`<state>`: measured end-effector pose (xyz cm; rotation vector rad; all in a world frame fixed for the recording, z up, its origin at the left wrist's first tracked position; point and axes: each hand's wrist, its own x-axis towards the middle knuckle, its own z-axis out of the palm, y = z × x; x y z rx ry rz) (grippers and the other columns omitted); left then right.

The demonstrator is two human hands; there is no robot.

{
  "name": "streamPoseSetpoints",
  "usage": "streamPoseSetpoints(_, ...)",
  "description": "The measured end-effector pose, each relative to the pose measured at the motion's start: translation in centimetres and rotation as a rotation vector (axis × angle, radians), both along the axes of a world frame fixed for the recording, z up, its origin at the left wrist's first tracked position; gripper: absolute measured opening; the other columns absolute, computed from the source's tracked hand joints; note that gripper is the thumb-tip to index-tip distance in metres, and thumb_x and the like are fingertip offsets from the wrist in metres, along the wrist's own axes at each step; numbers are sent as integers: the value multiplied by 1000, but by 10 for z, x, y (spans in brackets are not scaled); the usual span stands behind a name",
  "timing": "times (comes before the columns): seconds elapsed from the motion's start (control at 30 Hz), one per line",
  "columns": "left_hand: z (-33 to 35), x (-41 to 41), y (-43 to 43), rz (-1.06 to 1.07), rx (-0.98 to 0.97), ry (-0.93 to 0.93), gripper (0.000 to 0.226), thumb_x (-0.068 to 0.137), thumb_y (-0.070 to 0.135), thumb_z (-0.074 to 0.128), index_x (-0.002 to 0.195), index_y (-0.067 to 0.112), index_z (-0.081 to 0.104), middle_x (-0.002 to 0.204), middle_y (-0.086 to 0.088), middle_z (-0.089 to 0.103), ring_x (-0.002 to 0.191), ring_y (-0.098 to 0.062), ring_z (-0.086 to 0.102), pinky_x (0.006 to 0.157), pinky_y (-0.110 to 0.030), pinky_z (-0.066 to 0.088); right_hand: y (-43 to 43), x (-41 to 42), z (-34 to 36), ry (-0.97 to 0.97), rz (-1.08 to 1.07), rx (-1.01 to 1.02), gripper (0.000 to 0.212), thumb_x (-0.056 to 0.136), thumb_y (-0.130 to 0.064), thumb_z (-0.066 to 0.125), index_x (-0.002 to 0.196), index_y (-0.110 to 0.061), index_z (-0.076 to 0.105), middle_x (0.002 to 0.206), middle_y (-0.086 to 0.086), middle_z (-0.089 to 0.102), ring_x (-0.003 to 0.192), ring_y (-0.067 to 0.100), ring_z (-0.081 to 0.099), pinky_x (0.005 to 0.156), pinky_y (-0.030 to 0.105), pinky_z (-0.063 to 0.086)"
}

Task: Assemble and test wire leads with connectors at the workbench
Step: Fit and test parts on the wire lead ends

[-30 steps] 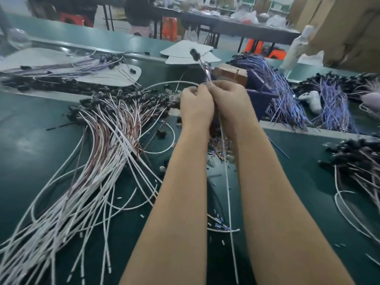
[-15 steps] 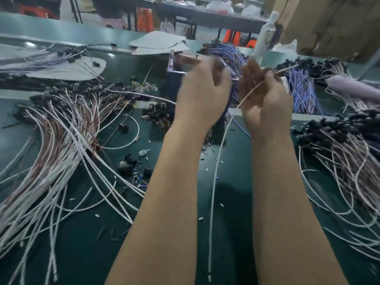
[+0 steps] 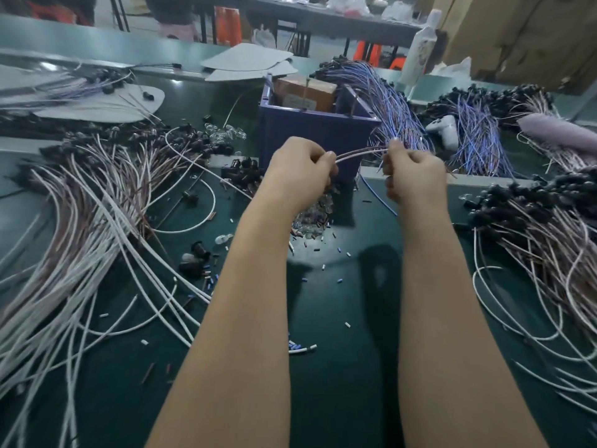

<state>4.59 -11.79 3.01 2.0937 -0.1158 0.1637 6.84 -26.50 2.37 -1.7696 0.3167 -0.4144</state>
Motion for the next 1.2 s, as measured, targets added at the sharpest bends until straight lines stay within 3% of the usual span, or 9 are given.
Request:
streamPoseSetpoints(0.07, 2, 1, -2, 24, 26, -49, 27, 98, 24, 49, 82, 14, 68, 62, 5, 57, 49, -6, 45, 50, -21, 35, 2, -1, 5, -55, -49, -352, 25, 94, -33, 55, 84, -11, 60, 81, 3, 61, 74, 15, 54, 74, 29, 46)
streamPoseSetpoints(0.2, 10, -2, -7, -11, 122, -124, 23, 96, 23, 51, 83, 14, 69, 67, 1, 63, 62, -14, 54, 62, -24, 42, 19, -13, 33, -354, 175, -594, 16, 94, -32, 54, 93, -18, 64, 83, -10, 60, 76, 2, 53, 67, 5, 38)
streamPoseSetpoints(0.3, 14, -4, -4, 53, 117, -226, 19, 91, 16, 52, 82, 16, 69, 72, 1, 62, 67, -15, 55, 62, -23, 40, 21, -13, 34, -172, 408, -716, 29, 98, -35, 48, 87, -16, 67, 82, 1, 66, 79, 14, 57, 68, 24, 40)
streamPoseSetpoints(0.4, 14, -4, 2, 116, 71, -196, 13, 91, 26, 59, 83, 19, 67, 74, 1, 61, 64, -9, 53, 58, -20, 39, 22, -15, 30, -123, 485, -661, 34, 99, -34, 45, 84, -12, 66, 71, 5, 65, 70, 17, 59, 69, 30, 42)
streamPoseSetpoints(0.6, 10, -5, 27, 286, 48, 9, 28, 92, 37, 56, 95, 12, 69, 99, -11, 70, 100, -26, 62, 90, -35, 49, 12, -8, 26, -121, 302, -612, 25, 98, -26, 47, 92, -15, 69, 63, -8, 50, 65, 15, 50, 64, 25, 39)
streamPoseSetpoints(0.73, 10, -7, 36, 289, 88, 79, 28, 90, 39, 60, 87, 12, 68, 82, -7, 63, 88, -25, 59, 83, -31, 46, 8, -7, 23, -90, 241, -528, 20, 98, -21, 47, 85, -16, 63, 67, -5, 60, 75, 19, 63, 76, 30, 51)
streamPoseSetpoints(0.9, 12, -6, 21, 214, 169, -14, 24, 90, 34, 63, 76, 15, 57, 70, -1, 54, 78, -20, 52, 72, -27, 38, 21, -9, 24, -126, 379, -560, 18, 98, -20, 47, 82, -23, 54, 62, -10, 66, 65, 3, 60, 60, 11, 43)
streamPoseSetpoints(1.07, 7, -1, 20, 511, 194, -93, 18, 91, 40, 57, 93, 23, 61, 107, -2, 60, 113, -25, 52, 101, -43, 35, 19, -3, 17, -91, 323, -565, 12, 99, -20, 43, 92, -16, 52, 85, 4, 61, 73, 18, 54, 68, 26, 40)
streamPoseSetpoints(1.2, 6, -2, 19, 633, 99, -294, 24, 95, 36, 52, 97, 14, 61, 107, -4, 58, 107, -23, 54, 92, -34, 41, 20, 2, 21, -132, 181, -314, 15, 101, -20, 40, 97, -13, 52, 86, 5, 56, 76, 19, 51, 73, 37, 44)
